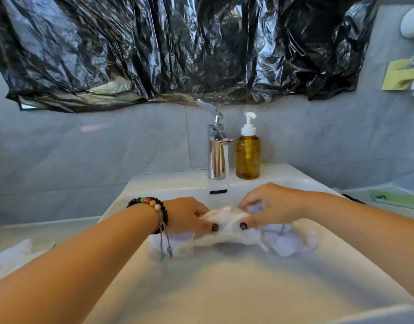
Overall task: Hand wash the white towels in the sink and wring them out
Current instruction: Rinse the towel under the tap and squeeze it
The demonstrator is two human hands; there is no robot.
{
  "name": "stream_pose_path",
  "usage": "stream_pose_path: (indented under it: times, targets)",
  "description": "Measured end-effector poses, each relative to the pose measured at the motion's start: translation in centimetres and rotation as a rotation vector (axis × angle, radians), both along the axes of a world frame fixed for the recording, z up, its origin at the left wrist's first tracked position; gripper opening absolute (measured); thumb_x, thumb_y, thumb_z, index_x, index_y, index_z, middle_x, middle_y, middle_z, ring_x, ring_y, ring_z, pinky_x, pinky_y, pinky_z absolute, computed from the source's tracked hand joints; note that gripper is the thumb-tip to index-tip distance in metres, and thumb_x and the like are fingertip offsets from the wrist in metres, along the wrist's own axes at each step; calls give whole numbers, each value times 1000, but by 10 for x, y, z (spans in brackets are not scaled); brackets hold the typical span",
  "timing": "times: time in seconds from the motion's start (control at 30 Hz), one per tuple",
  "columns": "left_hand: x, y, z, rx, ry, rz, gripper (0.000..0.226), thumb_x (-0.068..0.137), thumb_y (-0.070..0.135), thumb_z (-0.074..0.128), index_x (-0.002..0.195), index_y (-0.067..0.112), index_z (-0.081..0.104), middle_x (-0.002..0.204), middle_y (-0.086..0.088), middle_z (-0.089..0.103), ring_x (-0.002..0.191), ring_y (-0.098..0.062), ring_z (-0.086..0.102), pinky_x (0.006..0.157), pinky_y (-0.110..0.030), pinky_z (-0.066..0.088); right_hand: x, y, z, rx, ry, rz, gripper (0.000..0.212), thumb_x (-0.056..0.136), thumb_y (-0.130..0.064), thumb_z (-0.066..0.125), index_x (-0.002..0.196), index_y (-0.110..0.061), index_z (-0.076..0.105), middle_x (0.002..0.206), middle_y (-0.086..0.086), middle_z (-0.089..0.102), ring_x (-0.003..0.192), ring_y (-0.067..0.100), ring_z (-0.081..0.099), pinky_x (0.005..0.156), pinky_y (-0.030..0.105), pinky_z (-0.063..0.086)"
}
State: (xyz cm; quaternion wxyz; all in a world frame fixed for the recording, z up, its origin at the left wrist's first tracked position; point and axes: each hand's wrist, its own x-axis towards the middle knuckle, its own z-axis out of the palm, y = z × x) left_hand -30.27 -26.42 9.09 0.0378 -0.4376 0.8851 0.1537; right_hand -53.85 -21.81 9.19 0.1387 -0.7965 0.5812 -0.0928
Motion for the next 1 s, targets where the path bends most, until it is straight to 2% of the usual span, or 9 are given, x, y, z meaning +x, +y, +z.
stream_pose_path:
  times: [0.17,0.3,0.4,0.47,0.53,0.67,0.8,0.87,1.0]
  targets:
    - [2,1,-8,-230,15,-18,40,103,37,46,91,2,61,90,-18,63,72,-19,43,71,-31,43,-4,3,-16,125,-23,-102,82,71,-58,75,142,-42,36,133,-17,48,121,13,49,102,35,46]
    - [8,3,2,-238,257,41,35,100,37,53,80,13,68,61,6,51,50,-6,40,52,-13,34,-4,2,-22,14,-7,-82,51,67,-52,78,112,-38,58,107,-15,63,101,13,59,89,30,51]
    - [16,1,12,-63,540,118,40,99,29,57,63,17,65,55,7,45,47,-7,36,48,-17,34,-18,3,-1,-177,-255,-114,42,55,-53,84,89,-35,67,90,-14,68,87,9,61,77,26,50]
    - [25,1,17,155,760,186,41,100,23,56,61,19,68,62,0,52,53,-13,44,48,-20,41,-27,5,12,-214,-450,-88,21,72,-51,78,73,-31,70,70,-12,63,67,8,55,62,23,44]
    - [32,-1,18,244,894,281,34,100,21,55,71,13,70,70,-8,59,56,-15,55,53,-22,51,-34,4,14,-239,-578,-200,43,78,-62,64,68,-22,73,63,-2,51,57,9,43,54,23,34]
    - [27,-7,9,-113,592,288,17,97,27,59,91,20,74,96,-3,71,88,-18,65,84,-29,52,-30,-1,-9,-321,-401,-252,22,80,-50,68,89,-30,72,93,1,64,86,17,60,76,30,47]
    - [-12,19,-24,-76,55,71,49,104,39,40,149,21,39,147,0,43,140,-24,39,115,-37,32,9,7,-43,-3,-26,-100,65,92,-60,46,148,-33,28,134,-9,36,127,12,38,100,31,37]
    - [-23,28,-51,-223,-204,-33,50,105,41,29,151,20,31,151,-4,34,138,-29,33,110,-46,34,18,5,-56,-42,200,-59,55,97,-58,31,146,-34,26,133,-6,39,124,17,40,92,32,35]
    - [-23,19,-72,-369,-46,28,34,104,44,26,124,20,39,123,-2,47,105,-21,42,91,-39,40,18,-1,-58,-57,254,-50,32,101,-46,27,115,-26,46,108,-1,50,101,21,51,83,35,41]
